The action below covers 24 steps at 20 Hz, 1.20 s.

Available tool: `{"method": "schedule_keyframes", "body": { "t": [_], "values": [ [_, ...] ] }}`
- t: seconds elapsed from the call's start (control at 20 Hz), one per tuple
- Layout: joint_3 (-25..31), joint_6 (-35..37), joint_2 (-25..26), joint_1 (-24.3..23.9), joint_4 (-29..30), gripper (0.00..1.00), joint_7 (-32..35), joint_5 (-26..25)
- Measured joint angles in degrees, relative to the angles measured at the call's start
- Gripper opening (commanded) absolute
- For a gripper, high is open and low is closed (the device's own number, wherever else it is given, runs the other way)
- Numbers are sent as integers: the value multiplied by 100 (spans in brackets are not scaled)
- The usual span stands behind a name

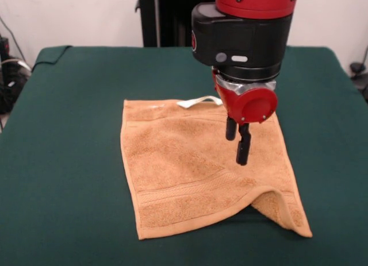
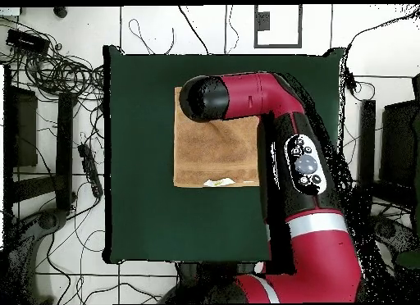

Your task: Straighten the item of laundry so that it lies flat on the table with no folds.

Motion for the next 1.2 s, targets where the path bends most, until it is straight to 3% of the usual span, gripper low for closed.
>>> {"method": "schedule_keyframes", "body": {
  "t": [0.25, 0.65, 0.95, 1.0, 1.2],
  "values": [
    [-31, 4, 46, -8, -149, 100, 0, 125],
    [-68, 210, 399, -4, -848, 100, 0, 316],
    [-26, 1305, 1198, 121, -2366, 100, 0, 299],
    [55, 1806, 1508, 172, -2989, 100, 0, 202],
    [380, 2546, 1918, 209, -3877, 100, 0, -161]
  ]
}}
